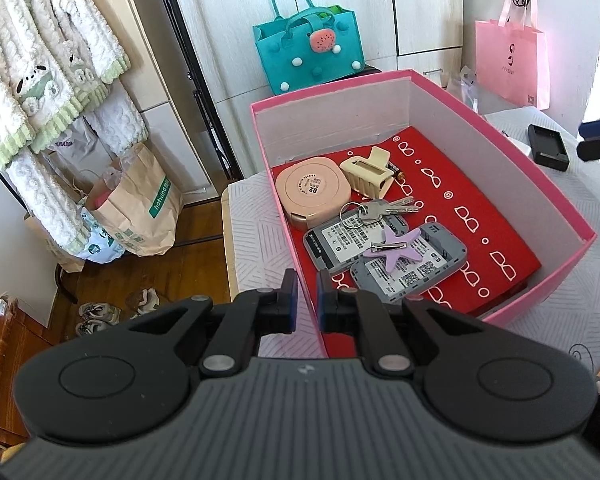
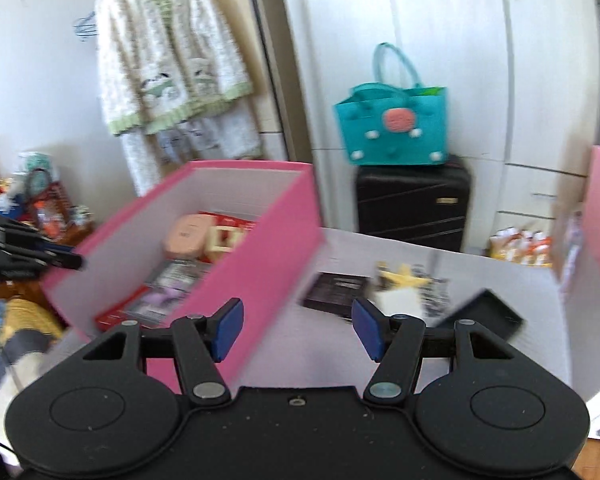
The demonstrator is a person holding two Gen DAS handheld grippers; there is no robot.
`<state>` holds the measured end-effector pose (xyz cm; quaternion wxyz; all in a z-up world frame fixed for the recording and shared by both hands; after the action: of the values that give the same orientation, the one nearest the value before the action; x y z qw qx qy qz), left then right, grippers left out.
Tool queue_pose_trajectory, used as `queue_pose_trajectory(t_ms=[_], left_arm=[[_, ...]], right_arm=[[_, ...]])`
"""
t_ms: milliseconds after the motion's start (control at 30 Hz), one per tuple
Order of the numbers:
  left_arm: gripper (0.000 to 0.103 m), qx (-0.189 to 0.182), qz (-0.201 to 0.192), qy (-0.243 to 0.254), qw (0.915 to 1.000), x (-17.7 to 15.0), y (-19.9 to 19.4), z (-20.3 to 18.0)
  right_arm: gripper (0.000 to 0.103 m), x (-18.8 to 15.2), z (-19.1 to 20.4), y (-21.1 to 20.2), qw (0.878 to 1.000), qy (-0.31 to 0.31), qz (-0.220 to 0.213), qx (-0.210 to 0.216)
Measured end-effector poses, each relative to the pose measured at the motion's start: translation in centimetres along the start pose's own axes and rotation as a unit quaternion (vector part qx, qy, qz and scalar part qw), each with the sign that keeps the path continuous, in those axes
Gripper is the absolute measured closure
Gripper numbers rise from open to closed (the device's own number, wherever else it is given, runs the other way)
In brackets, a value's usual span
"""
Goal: Organize rigid objects
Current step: 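Move the right gripper to the white charger cube and grasp it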
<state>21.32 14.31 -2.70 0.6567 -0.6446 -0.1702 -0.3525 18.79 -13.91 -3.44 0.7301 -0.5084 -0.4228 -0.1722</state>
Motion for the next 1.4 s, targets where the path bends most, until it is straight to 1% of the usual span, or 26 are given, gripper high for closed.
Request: queue_pose_trajectory(t_ms=[133,367,433,500,567,600,633,767,800,833,867,900,967,1100,1233,1400], left_arm=[[0.094,-0.013,0.007,-0.014,0.9998,0.0,-0.3,0.4],[0.094,-0.011,0.006,-0.012,0.9999,0.0,-0.3,0.3],[0.094,-0.010,0.006,-0.012,0.9999,0.0,-0.3,0.3],[0.094,-0.008,0.007,-0.011,0.9999,0.0,-0.3,0.2],[0.094,-0.009,0.008,-0.014,0.9998,0.0,-0.2,0.2],[0.094,-0.010,0.009,-0.015,0.9998,0.0,-0.1,0.2],[0.094,-0.010,0.011,-0.015,0.9998,0.0,-0.1,0.2],[0.094,-0.009,0.011,-0.014,0.9998,0.1,0.0,0.2],[0.094,-0.009,0.011,-0.014,0.9998,0.1,0.0,0.2],[0.094,-0.009,0.011,-0.015,0.9998,0.1,0.0,0.2],[0.094,-0.010,0.011,-0.015,0.9998,0.0,0.0,0.2],[0.094,-0.009,0.010,-0.014,0.9998,0.0,0.0,0.2],[0.094,-0.008,0.011,-0.014,0.9998,0.0,-0.1,0.3],[0.094,-0.007,0.011,-0.013,0.9998,0.1,-0.1,0.2],[0.094,-0.008,0.011,-0.014,0.9998,0.1,-0.1,0.2],[0.094,-0.009,0.008,-0.020,0.9997,0.1,0.1,0.3]], right_arm=[[0.038,-1.6,-1.5,0.5,1.000,-0.007,-0.005,-0.019],[0.035,-2.8,-3.2,3.1,0.998,-0.030,0.004,-0.051],[0.035,-2.8,-3.5,4.1,0.996,-0.052,0.004,-0.065],[0.035,-2.9,-3.6,5.3,0.992,-0.085,0.005,-0.089],[0.035,-2.8,-4.2,6.6,0.985,-0.110,0.003,-0.132],[0.035,-2.7,-4.5,7.3,0.983,-0.117,0.005,-0.138],[0.035,-2.6,-4.8,7.8,0.984,-0.119,0.007,-0.134],[0.035,-2.0,-6.0,9.6,0.991,-0.088,0.017,-0.095],[0.038,-2.0,-6.2,10.0,0.993,-0.080,0.022,-0.088],[0.049,-2.1,-6.3,10.3,0.994,-0.072,0.026,-0.084],[0.058,-2.0,-6.6,10.5,0.995,-0.057,0.025,-0.076],[0.058,-1.9,-6.8,10.6,0.997,-0.042,0.027,-0.066],[0.058,-1.9,-6.9,10.5,0.997,-0.024,0.042,-0.060],[0.058,-2.6,-6.2,9.6,0.997,-0.017,0.059,-0.053],[0.057,-3.4,-5.8,8.6,0.996,0.017,0.083,-0.021],[0.057,-4.1,-4.9,7.7,0.995,0.016,0.096,-0.014]])
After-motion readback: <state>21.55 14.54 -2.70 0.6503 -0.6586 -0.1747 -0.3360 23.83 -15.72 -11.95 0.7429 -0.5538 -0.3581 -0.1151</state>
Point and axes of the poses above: each gripper's, at about its wrist camera, not at the fingertips, and y roughly the way its jaws point, z to its left, x to its top, the point moved 5 cm from there along y, roughly the way its jaws point, and after that the axes turned 4 degrees about -y, right-handed, at the moved point
